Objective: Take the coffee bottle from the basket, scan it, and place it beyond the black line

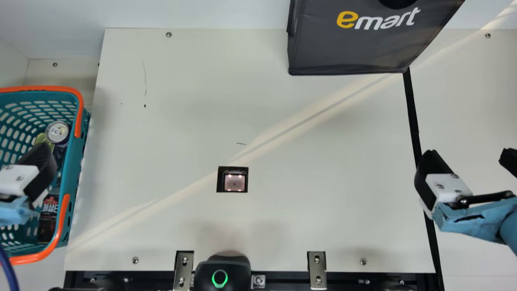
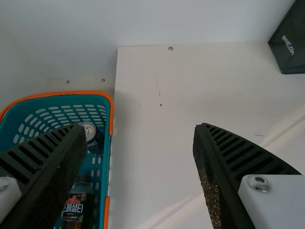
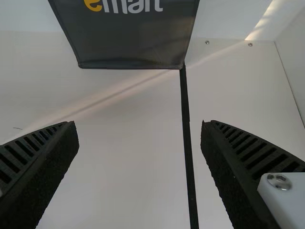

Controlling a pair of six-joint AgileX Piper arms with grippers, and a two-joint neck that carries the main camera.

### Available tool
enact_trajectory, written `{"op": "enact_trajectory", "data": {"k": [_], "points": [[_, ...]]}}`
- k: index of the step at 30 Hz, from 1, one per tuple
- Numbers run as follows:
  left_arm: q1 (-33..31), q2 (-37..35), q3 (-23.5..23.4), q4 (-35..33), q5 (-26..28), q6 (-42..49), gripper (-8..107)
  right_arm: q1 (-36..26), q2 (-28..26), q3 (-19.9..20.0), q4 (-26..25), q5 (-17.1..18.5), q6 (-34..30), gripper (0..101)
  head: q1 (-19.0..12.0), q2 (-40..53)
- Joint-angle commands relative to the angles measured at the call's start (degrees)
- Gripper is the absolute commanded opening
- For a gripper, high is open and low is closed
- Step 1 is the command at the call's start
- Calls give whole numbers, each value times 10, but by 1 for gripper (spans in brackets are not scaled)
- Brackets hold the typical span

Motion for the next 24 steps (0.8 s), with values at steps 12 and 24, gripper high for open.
{"op": "enact_trajectory", "data": {"k": [12, 24], "points": [[0, 0, 0, 0, 0, 0, 90, 0, 0, 0, 0, 0, 0, 91, -15, 161], [0, 0, 0, 0, 0, 0, 90, 0, 0, 0, 0, 0, 0, 91, -15, 201]]}}
